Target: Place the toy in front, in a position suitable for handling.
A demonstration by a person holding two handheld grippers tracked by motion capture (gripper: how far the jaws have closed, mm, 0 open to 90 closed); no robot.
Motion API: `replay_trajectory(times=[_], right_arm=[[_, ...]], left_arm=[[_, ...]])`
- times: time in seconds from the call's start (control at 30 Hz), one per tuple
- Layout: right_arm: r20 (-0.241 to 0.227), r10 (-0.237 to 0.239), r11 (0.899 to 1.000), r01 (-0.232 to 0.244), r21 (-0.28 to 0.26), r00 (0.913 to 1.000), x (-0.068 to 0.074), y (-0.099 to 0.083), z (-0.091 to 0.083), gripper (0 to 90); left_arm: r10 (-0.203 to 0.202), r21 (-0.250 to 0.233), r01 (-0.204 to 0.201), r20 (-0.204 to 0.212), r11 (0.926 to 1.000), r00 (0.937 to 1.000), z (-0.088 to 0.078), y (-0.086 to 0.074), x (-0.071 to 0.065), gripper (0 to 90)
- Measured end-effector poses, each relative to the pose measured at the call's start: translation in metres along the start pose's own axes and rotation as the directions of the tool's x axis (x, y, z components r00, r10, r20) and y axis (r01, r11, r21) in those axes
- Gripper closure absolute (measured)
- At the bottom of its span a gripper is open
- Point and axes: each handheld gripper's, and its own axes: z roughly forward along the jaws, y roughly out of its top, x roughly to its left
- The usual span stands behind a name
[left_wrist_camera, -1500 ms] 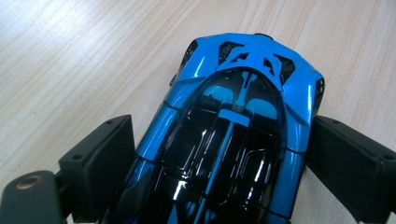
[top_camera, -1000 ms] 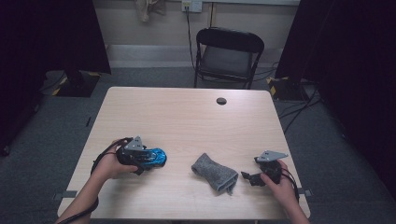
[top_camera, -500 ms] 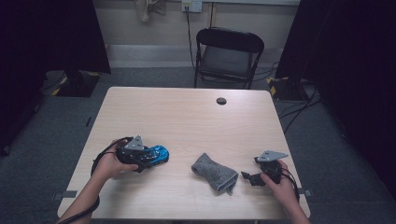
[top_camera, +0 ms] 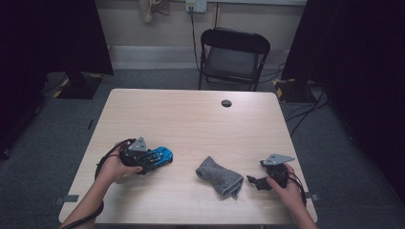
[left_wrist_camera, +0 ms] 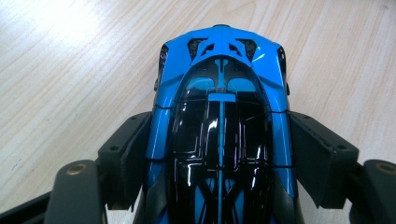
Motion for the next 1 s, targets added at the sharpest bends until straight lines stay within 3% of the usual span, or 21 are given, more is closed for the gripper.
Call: replay_trajectory(times=[0.13, 0.27, 0.4, 0.43, 0.63, 0.7, 0.87, 1.0], right_arm=[[0.000, 0.000, 1.000, 0.000, 0.000, 1.0000, 0.000, 0.000, 0.000, 12.5], [-0.001, 0.001, 1.000, -0.001, 0.001, 1.0000, 0.000, 0.000, 0.000, 12.5], [-0.001, -0.001, 1.000, 0.001, 0.000, 1.0000, 0.000, 0.000, 0.000, 12.5], [-0.001, -0.001, 1.000, 0.001, 0.000, 1.0000, 0.000, 0.000, 0.000, 12.5], [-0.001, 0.001, 1.000, -0.001, -0.001, 1.0000, 0.000, 0.000, 0.000, 12.5], [-0.001, -0.001, 1.000, 0.001, 0.000, 1.0000, 0.000, 0.000, 0.000, 12.5], [-0.003, 0.000, 1.000, 0.000, -0.002, 1.0000, 0.000, 0.000, 0.000, 12.5], [-0.003, 0.000, 1.000, 0.000, -0.002, 1.0000, 0.000, 0.000, 0.000, 12.5]], left_arm=[[0.013, -0.012, -0.013, 0.008, 0.9999, 0.9999, 0.002, 0.000, 0.001, 23.1], [-0.007, -0.002, 0.007, 0.007, 1.0000, 1.0000, 0.004, 0.002, 0.002, 19.5], [0.014, 0.027, -0.014, 0.007, 0.9995, 0.9999, 0.006, 0.004, 0.000, 20.8], [0.014, 0.027, -0.014, 0.007, 0.9995, 0.9999, 0.006, 0.004, 0.000, 24.7], [-0.023, 0.044, 0.023, 0.000, 0.9987, 0.9997, 0.005, 0.007, -0.001, 26.3], [-0.058, 0.045, 0.058, -0.006, 0.9973, 0.9983, 0.002, 0.008, -0.001, 27.3], [-0.069, 0.040, 0.071, -0.042, 0.9967, 0.9967, -0.008, 0.010, 0.000, 27.7], [-0.067, 0.042, 0.068, -0.038, 0.9968, 0.9970, -0.014, 0.018, -0.002, 27.7]])
